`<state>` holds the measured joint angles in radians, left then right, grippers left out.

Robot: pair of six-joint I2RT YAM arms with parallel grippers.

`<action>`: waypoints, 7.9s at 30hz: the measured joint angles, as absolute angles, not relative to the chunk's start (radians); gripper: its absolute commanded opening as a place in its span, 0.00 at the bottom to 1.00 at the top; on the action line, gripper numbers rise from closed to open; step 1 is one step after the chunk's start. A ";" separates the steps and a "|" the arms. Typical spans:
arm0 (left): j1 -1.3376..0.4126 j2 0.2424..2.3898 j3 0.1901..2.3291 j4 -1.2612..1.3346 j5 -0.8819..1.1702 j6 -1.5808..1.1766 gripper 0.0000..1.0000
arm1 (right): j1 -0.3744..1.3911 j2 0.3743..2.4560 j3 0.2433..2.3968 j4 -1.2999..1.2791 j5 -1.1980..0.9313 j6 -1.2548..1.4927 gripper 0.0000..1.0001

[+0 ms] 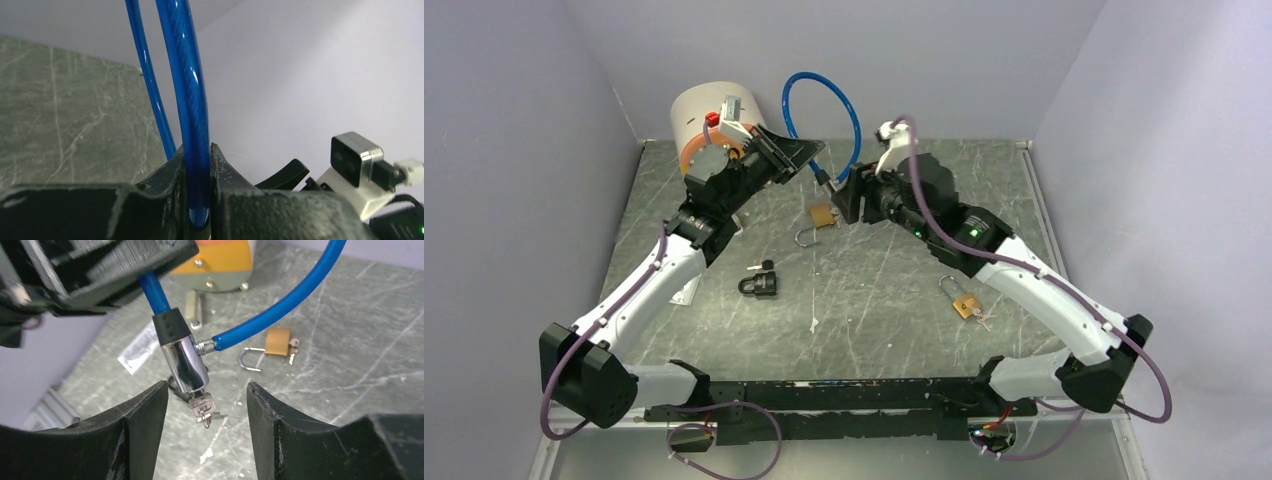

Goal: Unlock with the key

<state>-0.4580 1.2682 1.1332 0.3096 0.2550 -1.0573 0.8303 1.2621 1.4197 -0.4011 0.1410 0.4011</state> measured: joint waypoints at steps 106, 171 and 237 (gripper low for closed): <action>-0.421 1.217 1.116 0.167 0.538 -1.066 0.02 | 0.421 1.143 1.124 0.095 -0.239 0.728 0.00; -0.206 1.888 1.552 -0.529 0.231 -0.334 0.66 | 0.221 1.763 1.314 -0.577 0.054 0.619 0.66; -0.360 1.228 1.018 -0.543 0.220 -0.458 0.81 | 0.496 1.662 1.114 -0.753 0.186 1.007 0.79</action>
<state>-0.3599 1.2278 1.0176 -0.5430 0.2195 -0.4580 0.4965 1.6615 1.1137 -0.7532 0.1864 1.0065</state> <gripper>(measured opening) 0.809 0.814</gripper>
